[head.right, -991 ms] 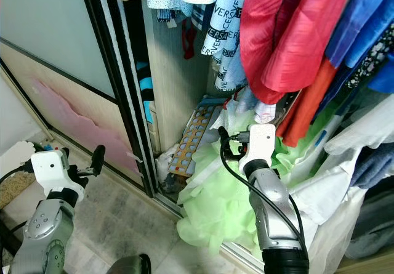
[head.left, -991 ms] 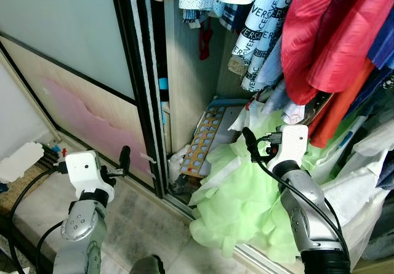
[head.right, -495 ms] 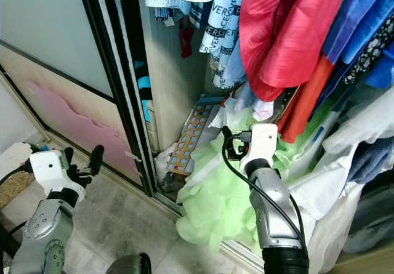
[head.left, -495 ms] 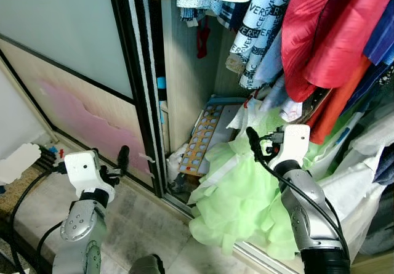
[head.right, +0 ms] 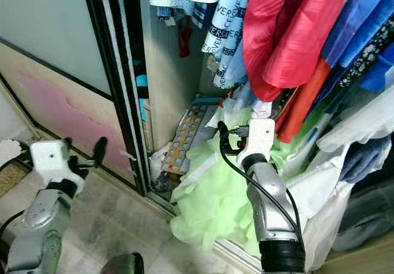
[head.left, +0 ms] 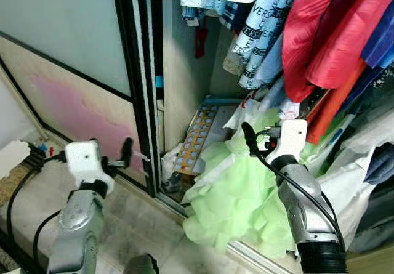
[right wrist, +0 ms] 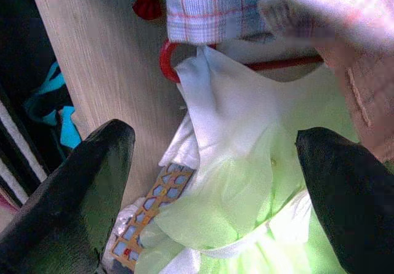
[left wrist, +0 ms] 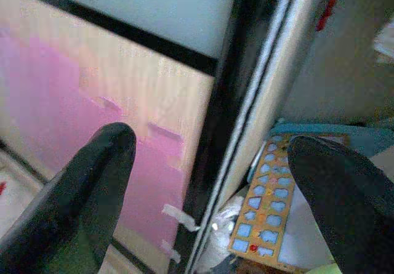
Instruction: Clean up the room
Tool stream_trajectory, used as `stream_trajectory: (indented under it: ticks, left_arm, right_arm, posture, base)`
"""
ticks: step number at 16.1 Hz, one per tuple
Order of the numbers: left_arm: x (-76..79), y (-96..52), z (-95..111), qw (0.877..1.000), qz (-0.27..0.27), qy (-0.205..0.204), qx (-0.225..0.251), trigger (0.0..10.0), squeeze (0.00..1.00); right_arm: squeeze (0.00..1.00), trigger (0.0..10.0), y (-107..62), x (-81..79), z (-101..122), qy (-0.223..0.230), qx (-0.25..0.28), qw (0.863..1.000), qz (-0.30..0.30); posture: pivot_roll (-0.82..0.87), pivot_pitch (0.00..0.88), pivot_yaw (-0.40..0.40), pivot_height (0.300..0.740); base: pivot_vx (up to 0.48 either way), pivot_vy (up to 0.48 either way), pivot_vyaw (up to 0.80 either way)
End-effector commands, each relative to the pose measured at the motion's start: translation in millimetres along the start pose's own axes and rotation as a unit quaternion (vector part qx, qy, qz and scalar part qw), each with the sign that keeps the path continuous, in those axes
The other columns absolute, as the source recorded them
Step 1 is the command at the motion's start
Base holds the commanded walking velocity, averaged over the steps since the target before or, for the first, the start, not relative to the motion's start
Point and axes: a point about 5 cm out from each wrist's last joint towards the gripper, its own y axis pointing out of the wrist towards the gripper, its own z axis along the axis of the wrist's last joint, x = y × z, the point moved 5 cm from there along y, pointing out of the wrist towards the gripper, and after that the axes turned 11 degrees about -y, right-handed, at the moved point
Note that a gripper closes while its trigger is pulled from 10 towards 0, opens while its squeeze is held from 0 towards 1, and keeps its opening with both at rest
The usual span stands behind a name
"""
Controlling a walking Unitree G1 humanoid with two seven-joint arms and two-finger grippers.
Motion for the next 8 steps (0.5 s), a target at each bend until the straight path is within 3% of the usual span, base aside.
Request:
stream_trajectory:
  ticks: [1,2,4,5,6,8]
  left_arm:
    - [-1.5,-3.7,-6,1.0,0.003,0.013,-0.011,10.0,1.0]
    - [-1.7,-6.2,-11,1.0,0.009,0.017,-0.018,10.0,1.0]
    - [-12.4,-8.1,-19,0.993,0.061,0.099,-0.024,10.0,1.0]
    - [-13.5,-6.2,-18,0.992,0.067,0.103,-0.023,10.0,0.22]
    - [-13.6,-4.0,-20,0.991,0.07,0.109,-0.043,10.0,0.0]
    - [-4.7,-3.0,-15,0.994,0.013,0.105,-0.032,10.0,0.0]
  right_arm:
    - [1.0,10.0,0.5,1.0,0,0.001,0.0,1.0,-0.001]
    - [1.0,10.0,0.0,1.6,-1,0.001,0.0,1.0,-0.002]
    - [1.0,10.0,-1.6,2.4,-4,0.0,-0.001,1.0,-0.007]
    - [1.0,10.0,-1.8,3.3,-6,0.001,-0.002,1.0,-0.012]
    - [1.0,10.0,-1.6,4.1,-8,0.003,-0.005,1.0,-0.017]
    - [1.0,10.0,-0.2,2.6,-9,0.01,-0.004,1.0,-0.019]
  posture:
    - [-0.05,0.0,-0.037,0.74]
    - [-0.05,0.0,-0.026,0.74]
    - [-0.06,0.0,0.009,0.74]
    - [-0.07,0.0,0.017,0.74]
    - [-0.07,0.0,0.023,0.74]
    - [-0.1,0.0,0.025,0.74]
  base:
    - [0.0,0.0,0.0]
    - [0.0,0.0,0.0]
    - [0.0,0.0,0.0]
    - [0.0,0.0,0.0]
    - [0.0,0.0,0.0]
    - [0.0,0.0,0.0]
